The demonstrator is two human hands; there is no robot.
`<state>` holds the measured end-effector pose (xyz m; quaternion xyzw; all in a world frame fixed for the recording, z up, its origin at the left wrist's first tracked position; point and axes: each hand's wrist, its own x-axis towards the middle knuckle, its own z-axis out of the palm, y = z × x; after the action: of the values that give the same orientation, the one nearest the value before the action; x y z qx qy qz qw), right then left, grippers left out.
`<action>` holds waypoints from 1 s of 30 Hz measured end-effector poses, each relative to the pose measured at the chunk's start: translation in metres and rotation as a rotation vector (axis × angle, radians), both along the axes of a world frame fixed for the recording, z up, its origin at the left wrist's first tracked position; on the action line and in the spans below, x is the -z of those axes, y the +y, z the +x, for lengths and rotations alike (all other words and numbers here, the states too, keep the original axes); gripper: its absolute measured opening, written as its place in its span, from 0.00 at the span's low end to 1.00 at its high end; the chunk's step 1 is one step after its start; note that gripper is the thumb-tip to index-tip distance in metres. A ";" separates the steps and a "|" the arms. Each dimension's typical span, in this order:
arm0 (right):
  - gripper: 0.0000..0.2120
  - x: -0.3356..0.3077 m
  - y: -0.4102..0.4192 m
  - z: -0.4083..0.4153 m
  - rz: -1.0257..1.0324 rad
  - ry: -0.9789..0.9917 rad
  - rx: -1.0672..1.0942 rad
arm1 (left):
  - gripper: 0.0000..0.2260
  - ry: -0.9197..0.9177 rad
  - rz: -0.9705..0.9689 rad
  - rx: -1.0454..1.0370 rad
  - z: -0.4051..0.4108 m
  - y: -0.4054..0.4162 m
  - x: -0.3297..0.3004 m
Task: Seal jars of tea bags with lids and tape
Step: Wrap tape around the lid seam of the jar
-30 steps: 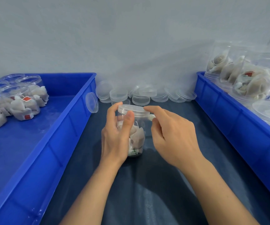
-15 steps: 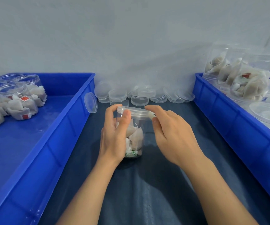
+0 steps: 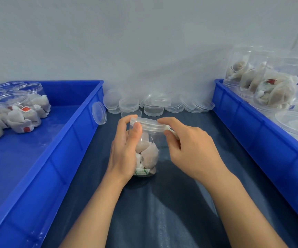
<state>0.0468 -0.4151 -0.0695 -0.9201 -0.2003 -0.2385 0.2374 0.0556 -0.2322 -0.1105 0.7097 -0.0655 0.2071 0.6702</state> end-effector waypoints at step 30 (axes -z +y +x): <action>0.19 -0.004 -0.007 0.000 0.351 0.296 -0.095 | 0.44 -0.074 0.644 -0.358 -0.019 -0.024 0.004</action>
<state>0.0469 -0.4217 -0.0651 -0.8792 -0.1616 -0.1207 0.4316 0.0363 -0.2564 -0.1143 0.8764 -0.0264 0.3152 0.3630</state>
